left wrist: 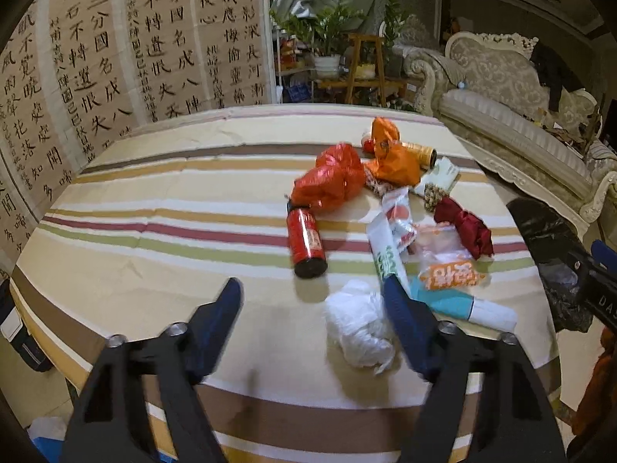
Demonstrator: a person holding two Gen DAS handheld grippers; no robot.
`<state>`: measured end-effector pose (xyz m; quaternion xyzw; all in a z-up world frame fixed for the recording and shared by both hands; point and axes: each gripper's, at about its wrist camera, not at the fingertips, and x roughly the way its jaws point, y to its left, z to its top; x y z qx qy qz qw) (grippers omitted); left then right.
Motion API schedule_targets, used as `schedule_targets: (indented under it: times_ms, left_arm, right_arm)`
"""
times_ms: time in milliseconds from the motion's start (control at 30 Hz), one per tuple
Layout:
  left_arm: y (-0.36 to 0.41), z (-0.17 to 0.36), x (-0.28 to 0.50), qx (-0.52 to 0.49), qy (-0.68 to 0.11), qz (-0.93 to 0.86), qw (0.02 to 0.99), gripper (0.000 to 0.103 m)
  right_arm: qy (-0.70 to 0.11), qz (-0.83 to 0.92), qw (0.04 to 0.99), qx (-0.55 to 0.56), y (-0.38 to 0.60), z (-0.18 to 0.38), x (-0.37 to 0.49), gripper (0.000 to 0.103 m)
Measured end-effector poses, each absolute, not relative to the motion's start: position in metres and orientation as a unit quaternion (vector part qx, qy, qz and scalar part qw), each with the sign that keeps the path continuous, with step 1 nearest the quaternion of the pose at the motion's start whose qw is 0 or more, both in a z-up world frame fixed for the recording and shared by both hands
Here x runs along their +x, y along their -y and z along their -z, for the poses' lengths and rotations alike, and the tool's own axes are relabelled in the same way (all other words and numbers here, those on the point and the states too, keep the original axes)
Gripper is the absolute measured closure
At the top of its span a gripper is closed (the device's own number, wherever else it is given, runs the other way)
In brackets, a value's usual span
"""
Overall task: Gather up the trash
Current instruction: 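Grasp the white crumpled tissue with the left tool while the right tool grasps the blue-white tube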
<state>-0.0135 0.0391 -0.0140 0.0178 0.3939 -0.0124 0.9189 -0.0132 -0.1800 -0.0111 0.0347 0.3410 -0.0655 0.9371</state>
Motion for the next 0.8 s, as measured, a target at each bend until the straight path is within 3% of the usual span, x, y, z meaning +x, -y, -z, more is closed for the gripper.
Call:
schedule_targets:
  times_ms: [367,467,533,800]
  left_arm:
    - [-0.033,0.026,-0.016,0.017,-0.411,0.035,0.911,0.032]
    - [-0.031,0.029,-0.016,0.019,-0.412,0.05,0.91,0.048]
    - [-0.031,0.034,-0.015,0.017,-0.422,0.062,0.904,0.066]
    - [-0.042,0.024,-0.026,0.024,-0.4,0.053,0.915,0.068]
  right_arm:
    - [-0.342,0.054,0.937,0.04,0.178,0.014,-0.015,0.021]
    - [-0.344,0.046,0.937,0.04,0.174,0.014,-0.017,0.021]
    - [-0.347,0.041,0.936,0.04,0.171,0.015,-0.017,0.021]
    - [-0.361,0.005,0.932,0.041,0.152,0.019,-0.019,0.028]
